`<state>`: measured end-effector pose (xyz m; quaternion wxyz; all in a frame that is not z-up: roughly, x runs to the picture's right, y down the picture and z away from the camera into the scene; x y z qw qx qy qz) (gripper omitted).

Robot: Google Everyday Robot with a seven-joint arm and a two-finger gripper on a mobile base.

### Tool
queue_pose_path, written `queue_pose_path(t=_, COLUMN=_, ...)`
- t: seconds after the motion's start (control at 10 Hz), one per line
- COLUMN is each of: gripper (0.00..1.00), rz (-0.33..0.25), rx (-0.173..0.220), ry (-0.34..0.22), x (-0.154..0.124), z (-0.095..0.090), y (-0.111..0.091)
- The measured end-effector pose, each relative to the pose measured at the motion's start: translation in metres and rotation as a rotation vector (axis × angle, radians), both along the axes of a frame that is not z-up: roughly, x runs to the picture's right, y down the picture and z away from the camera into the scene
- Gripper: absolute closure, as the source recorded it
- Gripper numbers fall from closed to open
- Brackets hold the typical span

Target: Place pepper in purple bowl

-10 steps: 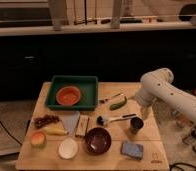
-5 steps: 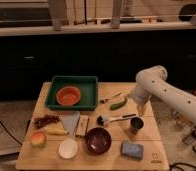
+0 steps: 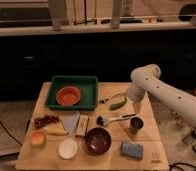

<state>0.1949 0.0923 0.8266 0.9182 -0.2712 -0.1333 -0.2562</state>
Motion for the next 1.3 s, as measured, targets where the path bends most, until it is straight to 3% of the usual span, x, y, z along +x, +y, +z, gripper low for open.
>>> queue_pose_path(t=0.9, gripper=0.20, rz=0.008, rx=-0.029, ry=0.071, x=-0.023, z=0.052, y=0.006)
queue_pose_path(t=1.3, gripper=0.20, rz=0.018, rx=-0.032, ry=0.128, x=-0.023, z=0.072, y=0.009)
